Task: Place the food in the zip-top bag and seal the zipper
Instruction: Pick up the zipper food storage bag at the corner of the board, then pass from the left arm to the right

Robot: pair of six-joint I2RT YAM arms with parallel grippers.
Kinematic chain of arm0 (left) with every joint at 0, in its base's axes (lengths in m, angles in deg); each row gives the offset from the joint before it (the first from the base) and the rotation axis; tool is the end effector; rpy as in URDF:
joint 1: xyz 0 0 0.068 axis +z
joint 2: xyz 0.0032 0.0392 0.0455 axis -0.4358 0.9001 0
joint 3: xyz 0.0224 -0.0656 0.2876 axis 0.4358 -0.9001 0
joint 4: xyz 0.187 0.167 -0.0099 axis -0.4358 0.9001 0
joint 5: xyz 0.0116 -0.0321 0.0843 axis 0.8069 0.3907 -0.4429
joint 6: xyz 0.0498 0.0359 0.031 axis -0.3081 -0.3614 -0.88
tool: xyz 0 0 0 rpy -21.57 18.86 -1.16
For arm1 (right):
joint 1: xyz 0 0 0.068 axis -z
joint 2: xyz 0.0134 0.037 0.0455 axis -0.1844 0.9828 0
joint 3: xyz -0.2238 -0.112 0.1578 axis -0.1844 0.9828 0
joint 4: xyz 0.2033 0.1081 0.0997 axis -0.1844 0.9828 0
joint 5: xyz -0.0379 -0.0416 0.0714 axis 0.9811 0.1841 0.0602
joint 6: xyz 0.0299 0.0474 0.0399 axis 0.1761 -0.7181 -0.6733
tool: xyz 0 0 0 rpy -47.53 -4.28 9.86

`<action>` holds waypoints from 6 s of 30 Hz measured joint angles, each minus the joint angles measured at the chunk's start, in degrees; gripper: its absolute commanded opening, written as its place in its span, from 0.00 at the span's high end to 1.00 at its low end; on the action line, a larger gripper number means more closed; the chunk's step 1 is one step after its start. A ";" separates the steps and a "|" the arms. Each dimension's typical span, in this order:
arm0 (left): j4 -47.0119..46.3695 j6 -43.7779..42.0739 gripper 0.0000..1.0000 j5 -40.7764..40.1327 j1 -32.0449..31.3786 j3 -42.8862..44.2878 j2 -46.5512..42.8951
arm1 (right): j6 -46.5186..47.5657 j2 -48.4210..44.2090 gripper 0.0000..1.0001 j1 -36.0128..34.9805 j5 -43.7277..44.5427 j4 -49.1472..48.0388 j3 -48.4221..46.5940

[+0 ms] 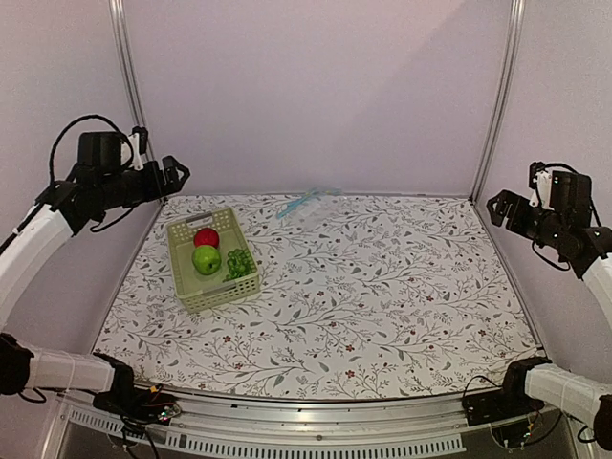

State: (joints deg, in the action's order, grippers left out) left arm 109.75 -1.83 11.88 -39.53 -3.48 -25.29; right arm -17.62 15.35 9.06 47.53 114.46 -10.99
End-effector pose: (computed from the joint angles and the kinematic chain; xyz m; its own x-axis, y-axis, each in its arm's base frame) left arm 0.2283 -0.0566 0.3972 -0.4661 -0.3070 -0.8298 0.0653 0.9234 -0.3783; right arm 0.1735 0.0047 0.3566 -0.4188 0.2725 -0.8662 0.0946 0.9618 0.2569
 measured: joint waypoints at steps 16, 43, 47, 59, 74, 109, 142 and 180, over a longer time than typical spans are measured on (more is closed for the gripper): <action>-4.31 -0.11 0.05 -4.26 -16.37 28.55 44.74 | -0.17 2.03 0.01 -5.55 -4.70 -1.95 0.68; 1.01 3.37 0.28 -7.85 -13.77 65.07 88.21 | -0.20 3.96 0.01 -6.32 -5.05 -2.80 1.44; 0.33 3.80 0.36 -8.04 -13.55 65.07 88.41 | -0.24 3.96 0.01 -6.32 -5.07 -2.80 1.44; -1.62 8.46 0.44 -6.14 -11.23 65.61 90.09 | -0.28 3.98 0.01 -6.49 -5.25 -2.80 1.42; -6.84 17.40 0.65 0.37 -9.81 68.37 93.81 | -0.50 4.07 0.01 -6.64 -5.99 -2.80 1.38; -20.17 18.40 1.00 5.64 -11.78 41.07 80.70 | -0.57 4.76 0.01 -6.69 -5.97 -2.73 1.36; -19.78 -12.24 1.00 22.10 -33.18 4.52 23.65 | 1.88 6.19 0.06 -9.53 -38.42 -6.05 1.20; -24.24 -0.04 1.00 38.86 -33.18 -4.42 5.03 | 1.62 14.58 0.53 -25.64 -49.86 -12.31 -6.97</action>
State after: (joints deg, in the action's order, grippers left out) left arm 85.51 -1.87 50.74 -72.71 -7.89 -20.26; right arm -16.00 29.93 -16.57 -2.32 102.15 -17.97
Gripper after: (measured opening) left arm 0.005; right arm 0.516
